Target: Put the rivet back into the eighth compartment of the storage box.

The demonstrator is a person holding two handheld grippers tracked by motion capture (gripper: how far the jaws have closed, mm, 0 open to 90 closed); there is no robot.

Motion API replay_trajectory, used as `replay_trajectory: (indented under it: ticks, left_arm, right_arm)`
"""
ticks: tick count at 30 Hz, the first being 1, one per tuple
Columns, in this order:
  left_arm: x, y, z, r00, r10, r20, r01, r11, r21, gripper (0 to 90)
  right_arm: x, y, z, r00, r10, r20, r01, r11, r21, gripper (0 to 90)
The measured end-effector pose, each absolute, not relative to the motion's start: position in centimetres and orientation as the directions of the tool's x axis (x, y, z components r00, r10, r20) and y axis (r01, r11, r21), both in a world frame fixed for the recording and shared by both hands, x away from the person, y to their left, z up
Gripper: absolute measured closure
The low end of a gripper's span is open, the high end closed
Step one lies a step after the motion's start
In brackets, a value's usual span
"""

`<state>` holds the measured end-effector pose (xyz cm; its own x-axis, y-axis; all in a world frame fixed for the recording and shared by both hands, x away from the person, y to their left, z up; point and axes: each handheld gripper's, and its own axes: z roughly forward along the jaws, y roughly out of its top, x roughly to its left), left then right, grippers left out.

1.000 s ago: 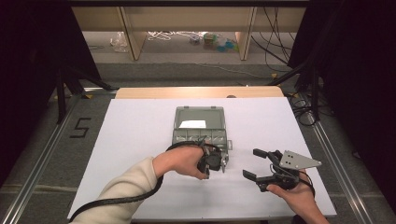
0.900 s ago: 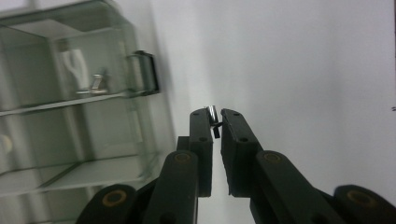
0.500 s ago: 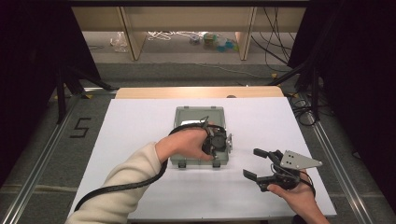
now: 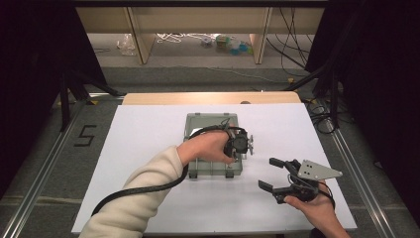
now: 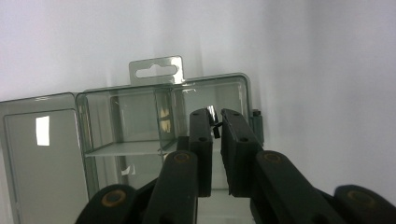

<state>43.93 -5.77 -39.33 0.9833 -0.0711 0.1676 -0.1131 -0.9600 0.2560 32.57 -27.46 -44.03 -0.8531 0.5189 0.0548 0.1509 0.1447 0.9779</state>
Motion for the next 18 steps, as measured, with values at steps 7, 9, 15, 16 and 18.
replay_trajectory:
  ticks: [7, 9, 15, 16, 18]
  left_arm:
    - [44.5, -5.8, -40.0, 0.982, -0.027, 0.189, -0.086, -0.947, 0.309, 74.6]
    - [44.5, -5.5, -39.7, 0.981, -0.029, 0.192, -0.091, -0.942, 0.323, 68.9]
    - [43.7, -3.5, -38.7, 0.975, 0.008, 0.223, -0.083, -0.914, 0.397, 55.3]
    - [43.5, -3.0, -38.5, 0.974, 0.016, 0.225, -0.079, -0.909, 0.408, 53.6]
    - [43.1, -2.0, -38.2, 0.972, 0.041, 0.233, -0.066, -0.897, 0.436, 48.6]
  right_arm:
    - [32.6, -27.5, -44.0, -0.853, 0.519, 0.053, 0.149, 0.145, 0.978, 16.2]
    - [32.6, -27.5, -44.0, -0.853, 0.519, 0.053, 0.149, 0.144, 0.978, 16.2]
    - [32.6, -27.5, -44.0, -0.853, 0.519, 0.053, 0.149, 0.145, 0.978, 16.1]
    - [32.5, -27.5, -44.0, -0.853, 0.520, 0.053, 0.149, 0.145, 0.978, 16.1]
    - [32.6, -27.5, -44.0, -0.851, 0.522, 0.051, 0.147, 0.144, 0.979, 16.0]
